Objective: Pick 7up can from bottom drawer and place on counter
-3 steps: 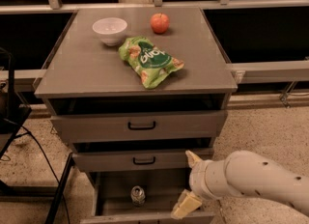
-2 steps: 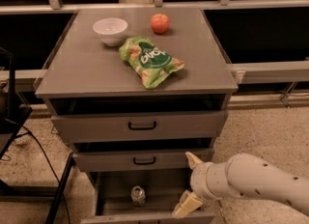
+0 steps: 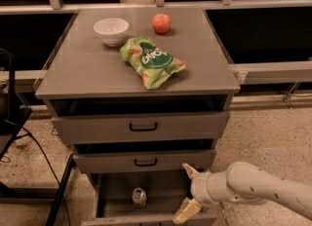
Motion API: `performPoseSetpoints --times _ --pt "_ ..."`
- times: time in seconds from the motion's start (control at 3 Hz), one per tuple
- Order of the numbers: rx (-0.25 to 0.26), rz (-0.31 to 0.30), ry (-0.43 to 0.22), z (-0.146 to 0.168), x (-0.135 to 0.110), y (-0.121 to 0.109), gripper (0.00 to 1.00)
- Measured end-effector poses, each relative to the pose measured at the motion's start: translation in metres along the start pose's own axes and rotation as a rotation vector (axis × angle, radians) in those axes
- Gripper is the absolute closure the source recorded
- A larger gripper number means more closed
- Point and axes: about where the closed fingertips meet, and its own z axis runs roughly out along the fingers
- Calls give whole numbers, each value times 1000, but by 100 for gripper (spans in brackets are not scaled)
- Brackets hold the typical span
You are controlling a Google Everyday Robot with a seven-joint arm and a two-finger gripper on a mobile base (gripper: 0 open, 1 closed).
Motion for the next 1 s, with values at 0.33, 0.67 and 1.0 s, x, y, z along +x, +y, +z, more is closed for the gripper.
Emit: performPoseSetpoints --times 0.33,0.67,1.0 --pt "3 -4 3 -2 -1 -1 0" --pt "-20 -1 -11 17 8 5 0" --pt "-41 -3 -39 44 23 8 0"
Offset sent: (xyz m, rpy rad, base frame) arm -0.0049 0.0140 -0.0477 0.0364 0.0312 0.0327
